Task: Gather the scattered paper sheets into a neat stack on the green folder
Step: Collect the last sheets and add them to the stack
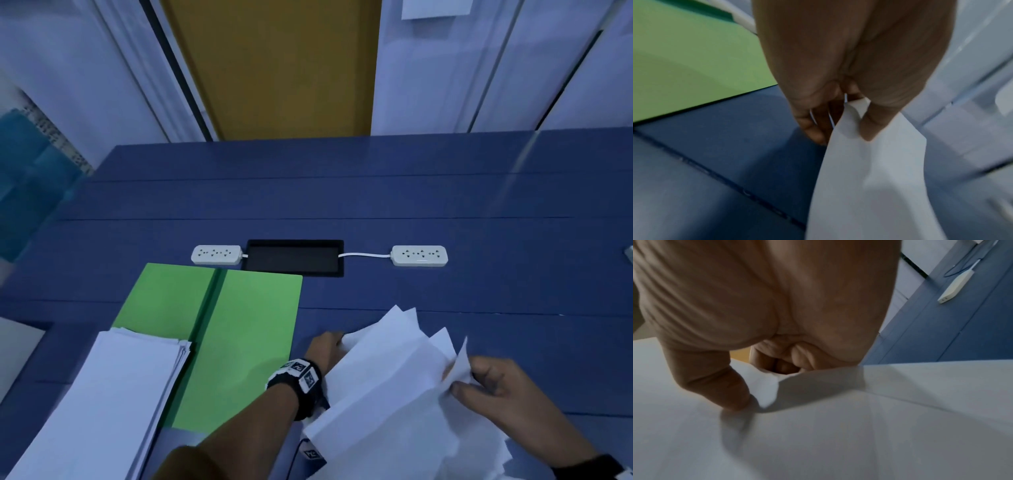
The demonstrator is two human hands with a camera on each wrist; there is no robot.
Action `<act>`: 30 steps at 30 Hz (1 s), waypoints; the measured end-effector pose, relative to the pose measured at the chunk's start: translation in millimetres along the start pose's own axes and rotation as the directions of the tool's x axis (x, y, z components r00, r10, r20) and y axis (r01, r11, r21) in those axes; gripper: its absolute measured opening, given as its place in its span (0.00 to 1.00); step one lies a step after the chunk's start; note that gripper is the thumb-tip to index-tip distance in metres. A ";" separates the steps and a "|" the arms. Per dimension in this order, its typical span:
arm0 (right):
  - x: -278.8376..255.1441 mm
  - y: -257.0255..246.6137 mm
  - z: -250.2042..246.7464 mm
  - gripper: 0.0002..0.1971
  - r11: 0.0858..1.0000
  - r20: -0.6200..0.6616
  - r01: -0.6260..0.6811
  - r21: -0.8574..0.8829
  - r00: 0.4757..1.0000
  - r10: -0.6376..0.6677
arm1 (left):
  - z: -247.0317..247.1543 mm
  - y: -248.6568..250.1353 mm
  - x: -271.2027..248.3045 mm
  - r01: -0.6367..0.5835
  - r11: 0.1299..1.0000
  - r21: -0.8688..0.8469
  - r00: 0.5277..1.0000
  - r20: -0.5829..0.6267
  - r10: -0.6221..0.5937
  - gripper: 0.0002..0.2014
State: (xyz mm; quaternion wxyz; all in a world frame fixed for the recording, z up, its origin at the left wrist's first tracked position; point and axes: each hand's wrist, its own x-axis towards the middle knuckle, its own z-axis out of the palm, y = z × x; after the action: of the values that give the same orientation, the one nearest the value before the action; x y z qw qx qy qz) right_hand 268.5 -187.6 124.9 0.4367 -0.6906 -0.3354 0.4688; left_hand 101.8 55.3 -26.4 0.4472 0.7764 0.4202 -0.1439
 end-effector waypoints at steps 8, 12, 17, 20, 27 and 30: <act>19.7 44.0 -6.2 0.16 0.916 -0.325 0.037 0.400 0.940 0.104 | -20.6 21.2 -63.1 0.201 0.499 -0.843 0.918 0.339 0.204 0.08; 30.2 52.3 -7.6 0.14 0.849 -0.384 0.069 0.524 0.909 0.164 | -24.7 33.2 -70.5 0.212 0.384 -0.898 0.934 0.302 0.190 0.16; 34.2 50.9 2.9 0.15 0.808 -0.338 0.078 0.585 0.928 0.155 | -32.4 44.2 -78.8 0.215 0.326 -0.921 0.944 0.281 0.173 0.18; 34.6 50.3 10.7 0.15 0.815 -0.331 0.060 0.577 0.929 0.166 | -33.6 42.3 -79.8 0.222 0.290 -0.931 0.941 0.282 0.185 0.21; 32.5 52.2 22.1 0.14 0.892 -0.461 0.096 0.441 0.877 0.134 | -29.7 18.9 -90.6 0.212 0.264 -0.941 0.951 0.260 0.165 0.32; 30.5 44.1 30.6 0.15 0.928 -0.329 0.038 0.370 0.940 0.092 | -25.9 6.3 -85.5 0.130 0.419 -0.899 0.954 0.228 0.195 0.23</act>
State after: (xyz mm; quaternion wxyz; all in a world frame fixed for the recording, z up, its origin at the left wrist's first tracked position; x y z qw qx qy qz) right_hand 252.3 -169.5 68.2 0.6041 -0.6707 -0.1504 0.4033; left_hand 51.0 30.0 42.9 0.8549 0.3890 0.3431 -0.0009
